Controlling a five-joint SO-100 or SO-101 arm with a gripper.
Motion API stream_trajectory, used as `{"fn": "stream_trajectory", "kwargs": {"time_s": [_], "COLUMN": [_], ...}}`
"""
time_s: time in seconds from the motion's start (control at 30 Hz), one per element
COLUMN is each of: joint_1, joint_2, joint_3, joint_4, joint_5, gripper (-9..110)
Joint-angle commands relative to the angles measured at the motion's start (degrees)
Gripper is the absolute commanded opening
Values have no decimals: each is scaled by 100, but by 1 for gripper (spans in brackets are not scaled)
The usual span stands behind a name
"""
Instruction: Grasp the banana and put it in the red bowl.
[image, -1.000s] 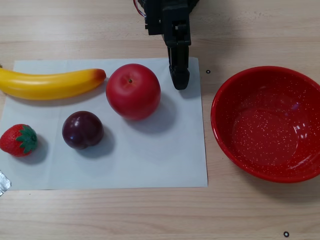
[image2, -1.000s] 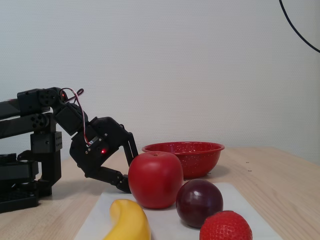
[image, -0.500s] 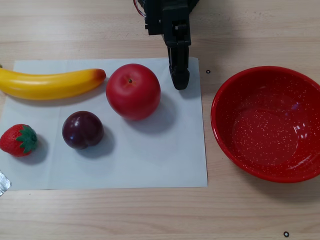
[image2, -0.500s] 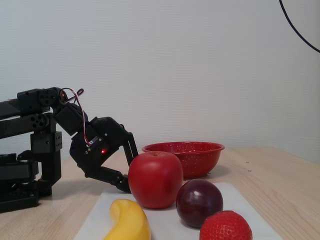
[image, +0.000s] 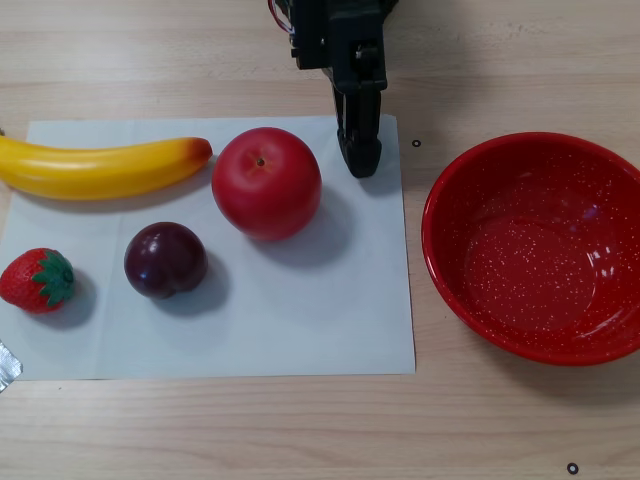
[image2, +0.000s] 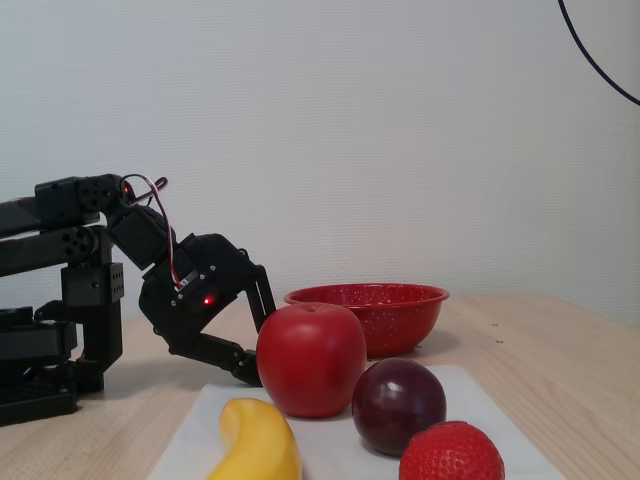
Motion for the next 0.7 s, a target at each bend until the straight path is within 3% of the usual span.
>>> {"fn": "stream_trajectory", "kwargs": {"time_s": [0.0,0.3,0.67], "joint_1": [62,-123,-958], "joint_2": [-246,-967,-2276], "joint_3": [-756,-2663,-5045], "joint_4": [413,1740,3182], "joint_5": [-35,-18,800], "gripper": [0,0,0]}}
